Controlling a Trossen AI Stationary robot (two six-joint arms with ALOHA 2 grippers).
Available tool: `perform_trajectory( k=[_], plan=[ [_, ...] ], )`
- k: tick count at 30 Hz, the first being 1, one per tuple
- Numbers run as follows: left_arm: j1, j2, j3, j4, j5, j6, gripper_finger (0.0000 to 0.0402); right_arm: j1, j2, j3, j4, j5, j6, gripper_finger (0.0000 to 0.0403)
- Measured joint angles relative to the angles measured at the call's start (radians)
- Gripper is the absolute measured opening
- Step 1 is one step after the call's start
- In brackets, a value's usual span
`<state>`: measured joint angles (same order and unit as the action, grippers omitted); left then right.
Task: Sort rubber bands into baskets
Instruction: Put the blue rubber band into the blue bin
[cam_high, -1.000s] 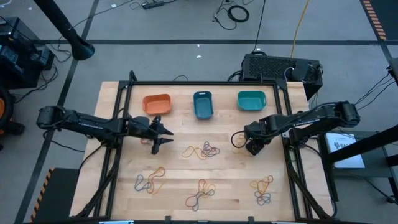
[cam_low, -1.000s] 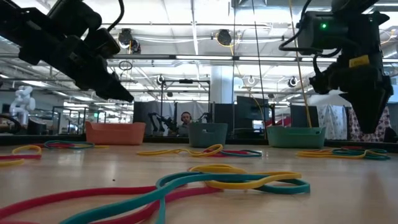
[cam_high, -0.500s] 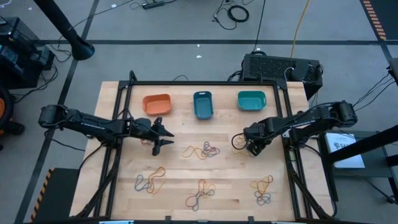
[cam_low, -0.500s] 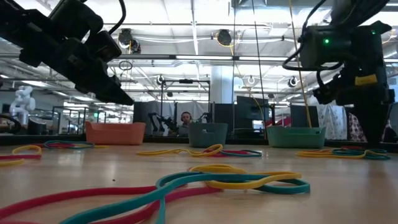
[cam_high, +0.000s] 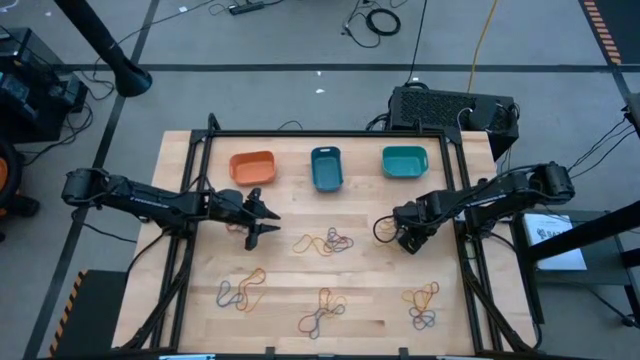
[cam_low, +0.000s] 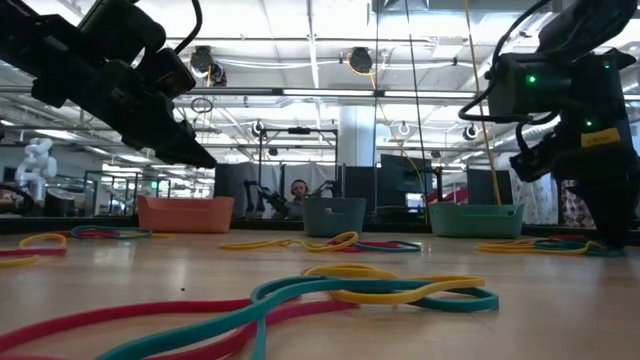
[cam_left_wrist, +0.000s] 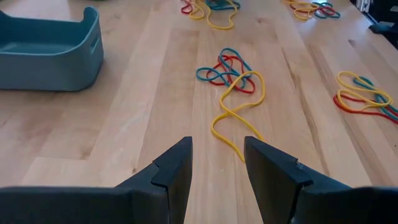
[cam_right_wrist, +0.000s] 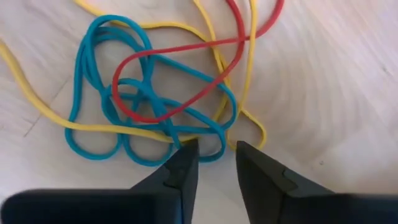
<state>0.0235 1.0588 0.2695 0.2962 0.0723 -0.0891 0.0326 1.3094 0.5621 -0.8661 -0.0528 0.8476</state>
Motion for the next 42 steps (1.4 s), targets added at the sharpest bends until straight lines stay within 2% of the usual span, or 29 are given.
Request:
perform_trajectory(
  k=[8,13,19,23,27,31,35,42],
  plan=[
    [0.000,0.000,0.000,0.031,-0.002,0.026,0.0152,0.000,0.000,0.000,0.008,0.000,-0.037,0.0008],
    [0.000,0.000,0.000,0.036,-0.002,0.027,0.0152,0.000,0.000,0.043,0.000,0.014,-0.066,0.0003],
    [0.000,0.000,0.000,0.036,-0.002,0.053,0.0152,0.000,0.000,0.184,-0.113,0.089,-0.110,0.0001],
    [0.000,0.000,0.000,0.036,-0.002,0.053,0.0152,0.000,0.000,0.317,-0.200,0.202,-0.144,0.0001],
    [0.000,0.000,0.000,0.035,-0.002,0.053,0.0152,0.000,0.000,0.441,-0.208,0.339,-0.209,0.0001],
    [0.000,0.000,0.000,0.034,-0.002,0.052,0.0152,0.003,0.000,0.512,-0.108,0.464,-0.332,0.0000],
    [0.000,0.000,0.000,0.034,-0.002,0.045,0.0152,-0.007,0.000,0.521,0.111,0.546,-0.531,0.0000],
    [0.000,0.000,0.000,0.034,-0.002,0.042,0.0152,-0.059,0.040,0.521,0.487,0.555,-0.830,0.0000]
  ],
)
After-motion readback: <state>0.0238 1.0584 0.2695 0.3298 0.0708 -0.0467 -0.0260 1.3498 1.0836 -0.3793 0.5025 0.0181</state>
